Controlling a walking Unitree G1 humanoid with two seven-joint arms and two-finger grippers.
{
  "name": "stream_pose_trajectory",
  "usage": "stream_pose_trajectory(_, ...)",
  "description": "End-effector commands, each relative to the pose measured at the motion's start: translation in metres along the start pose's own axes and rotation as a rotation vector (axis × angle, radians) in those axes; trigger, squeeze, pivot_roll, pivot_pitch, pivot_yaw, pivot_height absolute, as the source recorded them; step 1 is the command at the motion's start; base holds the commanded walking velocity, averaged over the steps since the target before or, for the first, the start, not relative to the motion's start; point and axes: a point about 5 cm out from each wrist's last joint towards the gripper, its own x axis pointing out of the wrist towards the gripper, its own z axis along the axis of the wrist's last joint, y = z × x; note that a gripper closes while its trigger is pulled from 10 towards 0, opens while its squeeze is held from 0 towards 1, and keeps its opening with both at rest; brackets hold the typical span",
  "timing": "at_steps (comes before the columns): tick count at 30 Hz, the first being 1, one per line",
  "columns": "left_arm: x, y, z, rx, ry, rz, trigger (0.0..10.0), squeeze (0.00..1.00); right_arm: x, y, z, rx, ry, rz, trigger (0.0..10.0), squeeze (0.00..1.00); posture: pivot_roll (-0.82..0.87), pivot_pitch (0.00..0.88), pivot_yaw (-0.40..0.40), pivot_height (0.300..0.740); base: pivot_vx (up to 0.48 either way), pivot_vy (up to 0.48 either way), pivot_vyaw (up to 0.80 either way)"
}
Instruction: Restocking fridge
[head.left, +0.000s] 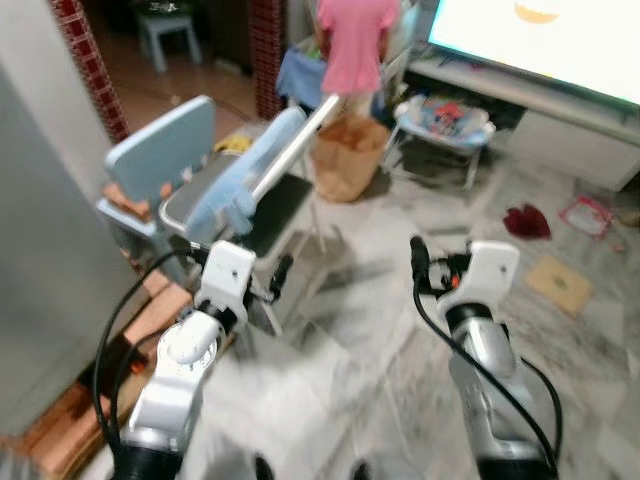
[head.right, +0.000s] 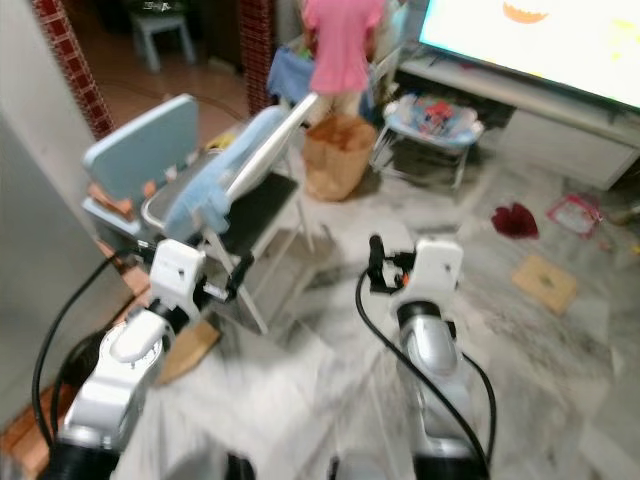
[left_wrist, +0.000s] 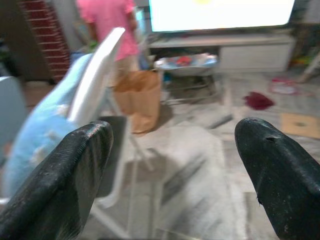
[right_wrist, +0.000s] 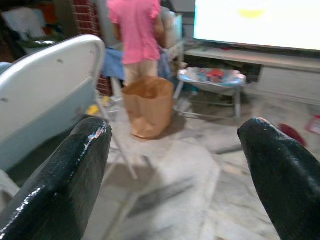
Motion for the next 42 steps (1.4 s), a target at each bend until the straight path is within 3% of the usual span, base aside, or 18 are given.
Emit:
stream_pose_trajectory(1,-0.003,0.008,-0.001,0.03,0.014,0.019,10.0,0.0,0.001,0.008,0.002,0.014,-0.014,0.023,10.0,0.0,-0.02,0.074,-0.001,0.74,-0.289,0.386,0.0)
stream_pose_trajectory(10,-0.003,0.005,-0.002,0.039,0.03,0.008,10.0,0.0,0.003,0.01,0.002,0.025,-0.02,0.03,10.0,0.0,-0.01,0.075,0.002,0.74,-0.302,0.377,0.0)
stream_pose_trajectory(17,-0.002,0.007,-0.003,0.098,0.032,0.026,10.0,0.0,0.012,0.011,0.004,0.015,-0.034,0.038,10.0,0.0,-0.01,0.063,0.01,0.74,-0.332,0.35,0.0)
stream_pose_trajectory(27,0.005,0.015,0.016,0.177,-0.021,0.056,10.0,0.0,0.03,0.015,0.023,-0.006,-0.114,0.056,10.0,0.0,0.0,0.046,0.015,0.74,-0.338,0.344,0.0)
stream_pose_trajectory(33,0.003,0.011,0.007,0.175,-0.003,0.05,10.0,0.0,0.03,0.019,0.012,0.0,-0.086,0.06,10.0,0.0,0.02,0.037,-0.017,0.74,-0.34,0.342,0.0)
stream_pose_trajectory(42,0.001,0.022,0.005,0.15,-0.036,0.091,10.0,0.0,0.021,0.006,-0.002,-0.006,-0.043,0.034,10.0,0.0,0.02,0.036,-0.03,0.74,-0.099,0.127,0.0)
